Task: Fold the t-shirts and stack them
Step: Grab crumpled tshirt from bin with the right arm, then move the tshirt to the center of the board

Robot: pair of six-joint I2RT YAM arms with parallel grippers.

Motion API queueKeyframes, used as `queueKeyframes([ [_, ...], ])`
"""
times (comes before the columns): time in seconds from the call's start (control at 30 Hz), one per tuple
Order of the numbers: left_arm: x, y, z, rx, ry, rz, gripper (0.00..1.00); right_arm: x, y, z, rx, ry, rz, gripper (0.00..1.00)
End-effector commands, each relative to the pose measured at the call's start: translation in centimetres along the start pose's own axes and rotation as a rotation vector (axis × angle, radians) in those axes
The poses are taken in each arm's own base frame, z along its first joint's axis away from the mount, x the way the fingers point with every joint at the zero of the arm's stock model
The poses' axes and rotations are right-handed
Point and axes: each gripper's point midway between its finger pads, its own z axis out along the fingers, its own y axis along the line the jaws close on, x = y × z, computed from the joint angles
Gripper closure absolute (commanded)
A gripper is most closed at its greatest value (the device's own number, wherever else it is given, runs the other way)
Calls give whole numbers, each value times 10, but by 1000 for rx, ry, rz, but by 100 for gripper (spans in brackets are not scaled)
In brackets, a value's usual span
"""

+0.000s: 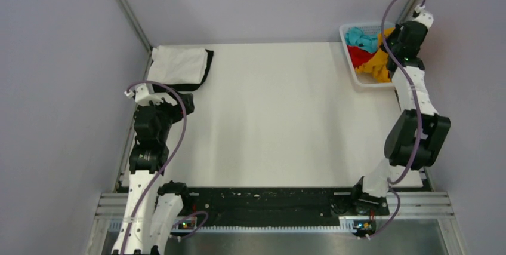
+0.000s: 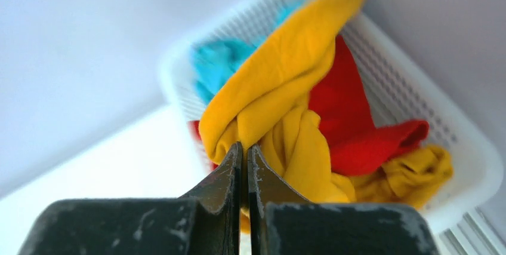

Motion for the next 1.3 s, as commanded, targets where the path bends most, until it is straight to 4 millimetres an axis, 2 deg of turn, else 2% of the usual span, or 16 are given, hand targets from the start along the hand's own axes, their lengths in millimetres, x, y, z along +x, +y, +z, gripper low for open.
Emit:
queueKeyframes([
  [0.0,-15,-10,-1,31,-40,1,1,-147,90,-120,-392,-397,8,100],
  [0.17,-15,-18,1,50,13,-8,1,-189,182,-248,-734,-547,-101,100],
  [0.3,-15,-19,-2,39,26,-28,1,-215,237,-356,-1038,-623,-69,100],
  [0.4,-19,-16,-7,11,-11,-103,1,-212,269,-414,-1284,-585,-41,100],
  [0.53,-26,-6,-18,-46,-66,-164,1,-191,299,-442,-1458,-471,1,100],
  [0.63,-27,-4,-29,-59,-70,-164,1,-165,314,-442,-1491,-411,12,100],
  [0.7,-26,6,-35,-123,-69,-185,1,-143,314,-426,-1464,-349,45,100],
  [0.77,-22,16,-41,-190,-48,-192,1,-107,307,-389,-1351,-265,67,100],
  [0.83,-12,27,-46,-249,-12,-196,1,-35,288,-328,-1169,-116,39,98],
  [0.87,-6,30,-46,-261,6,-195,1,-3,271,-299,-1047,-65,5,92],
  [0.93,7,30,-43,-249,54,-196,1,61,221,-240,-733,33,-14,60],
  [0.97,15,28,-40,-234,86,-196,1,91,189,-217,-570,72,-26,21],
  [1.0,24,27,-37,-218,123,-197,1,111,158,-202,-423,93,-32,4],
  [1.07,42,22,-30,-179,200,-202,1,140,124,-195,-306,127,-73,1],
  [1.13,62,13,-23,-123,292,-216,1,161,124,-206,-368,183,-88,1],
  [1.27,94,2,-5,-34,422,-256,1,210,127,-245,-472,313,-147,1],
])
